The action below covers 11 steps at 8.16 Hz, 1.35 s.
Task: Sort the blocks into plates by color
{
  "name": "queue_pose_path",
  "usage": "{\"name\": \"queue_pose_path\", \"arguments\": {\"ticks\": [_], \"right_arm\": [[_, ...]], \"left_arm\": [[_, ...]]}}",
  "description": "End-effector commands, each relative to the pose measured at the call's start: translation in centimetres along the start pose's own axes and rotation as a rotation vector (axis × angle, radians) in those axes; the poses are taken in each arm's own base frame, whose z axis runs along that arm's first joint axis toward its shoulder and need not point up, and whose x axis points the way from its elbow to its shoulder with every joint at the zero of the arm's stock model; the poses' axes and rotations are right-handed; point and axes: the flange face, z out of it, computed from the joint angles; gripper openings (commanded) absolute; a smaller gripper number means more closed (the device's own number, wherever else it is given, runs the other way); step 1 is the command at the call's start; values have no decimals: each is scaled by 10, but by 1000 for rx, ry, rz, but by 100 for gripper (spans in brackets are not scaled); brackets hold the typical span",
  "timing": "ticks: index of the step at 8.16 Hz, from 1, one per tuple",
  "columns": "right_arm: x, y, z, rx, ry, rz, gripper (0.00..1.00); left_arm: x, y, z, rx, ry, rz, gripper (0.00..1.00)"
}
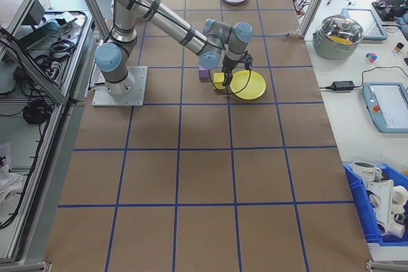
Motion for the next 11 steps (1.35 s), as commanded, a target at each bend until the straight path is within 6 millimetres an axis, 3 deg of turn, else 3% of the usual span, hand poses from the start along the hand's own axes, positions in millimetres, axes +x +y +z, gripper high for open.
{"name": "queue_pose_path", "arguments": {"ticks": [1,2,4,6,7,9,11], "right_arm": [[-2,9,21,-48,-5,-4,38],[-2,9,19,-48,-3,-3,27],[0,14,5,-80,21,-3,28],[5,-5,-43,-49,30,9,31],[9,-22,-67,-29,23,10,31],[18,-68,-74,-2,29,9,32],[21,-102,-56,-2,10,5,35]], "left_arm": [[0,2,1,-3,0,0,100],[0,2,1,-4,-2,0,100],[0,1,0,0,-2,0,100],[0,-2,7,-10,0,0,100],[0,-4,9,-15,1,0,100],[0,-2,5,-6,-1,0,100],[0,1,4,-15,1,0,100]]}}
